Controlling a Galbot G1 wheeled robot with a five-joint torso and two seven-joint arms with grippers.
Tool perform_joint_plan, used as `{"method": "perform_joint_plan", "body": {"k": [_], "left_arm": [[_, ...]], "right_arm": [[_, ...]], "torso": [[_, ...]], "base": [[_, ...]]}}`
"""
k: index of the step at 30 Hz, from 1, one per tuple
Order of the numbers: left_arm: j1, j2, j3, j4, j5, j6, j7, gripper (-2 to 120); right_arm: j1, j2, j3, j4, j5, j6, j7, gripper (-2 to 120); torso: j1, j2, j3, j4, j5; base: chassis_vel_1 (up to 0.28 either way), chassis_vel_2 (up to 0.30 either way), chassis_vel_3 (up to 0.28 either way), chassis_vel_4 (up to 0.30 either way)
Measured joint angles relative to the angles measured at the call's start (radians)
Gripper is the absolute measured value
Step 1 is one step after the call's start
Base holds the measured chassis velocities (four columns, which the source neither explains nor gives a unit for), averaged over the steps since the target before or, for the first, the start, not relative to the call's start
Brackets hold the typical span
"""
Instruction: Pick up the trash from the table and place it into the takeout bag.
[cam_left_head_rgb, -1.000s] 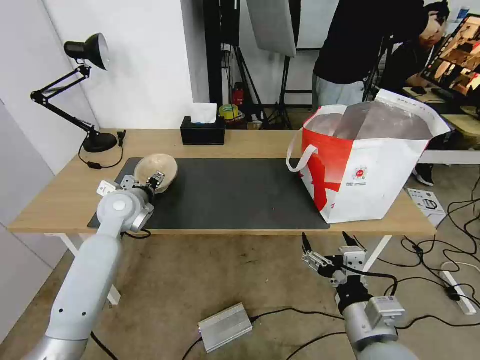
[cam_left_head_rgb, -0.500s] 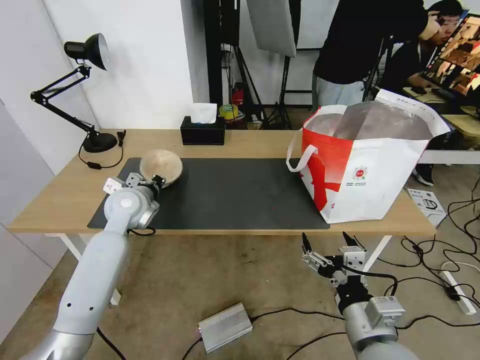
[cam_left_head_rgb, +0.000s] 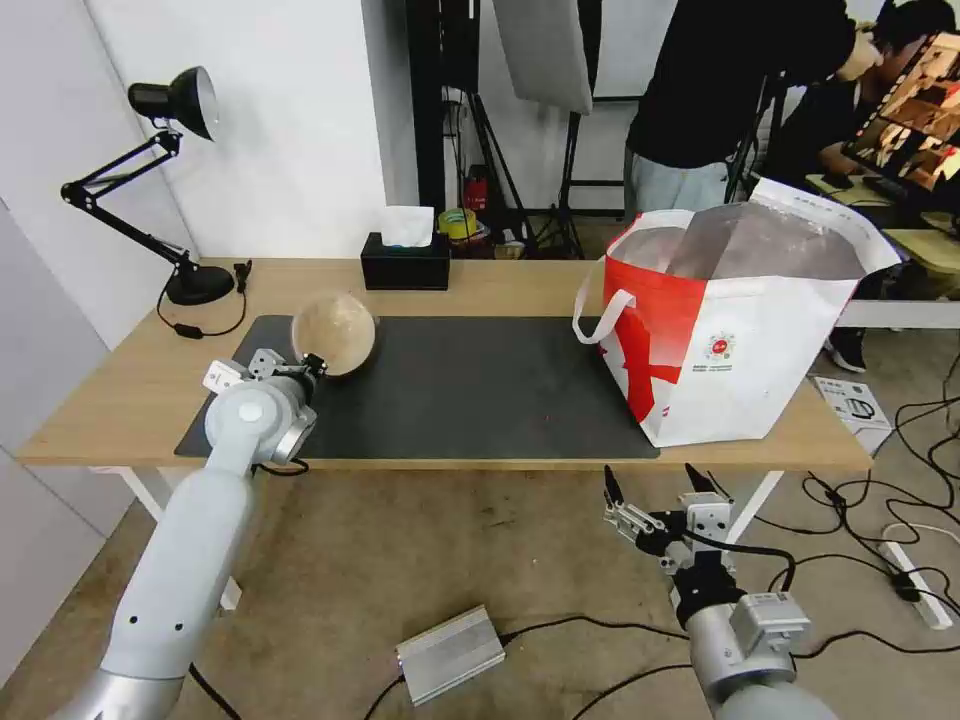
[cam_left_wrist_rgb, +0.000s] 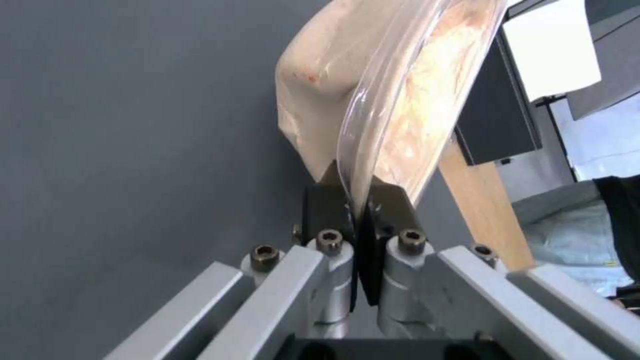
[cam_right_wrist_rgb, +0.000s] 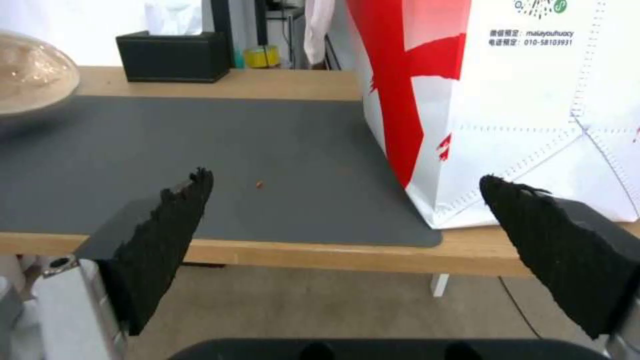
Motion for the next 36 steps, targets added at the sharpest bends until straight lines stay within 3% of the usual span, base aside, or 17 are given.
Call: {"method": "perform_joint_plan", "body": {"k": [13,23,32,35,36], "left_arm": [[-0.002,0.08,0.008,-0.12,-0.034,-0.014,0.03,0],[-0.1,0.15,0.074,-0.164,-0.085,-0.015,0.079,0],[-0.284,0.17,0.225,-0.128,-0.11,-0.03,0.159,0],[-0.418,0.145,0.342,-0.057,-0.111,-0.046,0.186,0],[-0.418,0.145,0.342,-0.057,-0.111,-0.046,0.186,0]], "right_arm": [[0.0,0.0,0.0,0.0,0.0,0.0,0.0,100],[0.0,0.0,0.0,0.0,0.0,0.0,0.0,100],[0.0,0.0,0.0,0.0,0.0,0.0,0.0,100],[0.0,0.0,0.0,0.0,0.0,0.0,0.0,100],[0.0,0.0,0.0,0.0,0.0,0.0,0.0,100]], "torso": [[0.0,0.0,0.0,0.0,0.0],[0.0,0.0,0.0,0.0,0.0001],[0.0,0.0,0.0,0.0002,0.0002],[0.0,0.0,0.0,0.0,0.0002],[0.0,0.0,0.0,0.0,0.0002]], "base": [[0.0,0.0,0.0,0.0],[0.0,0.0,0.0,0.0],[0.0,0.0,0.0,0.0],[0.0,0.0,0.0,0.0],[0.0,0.0,0.0,0.0]]}}
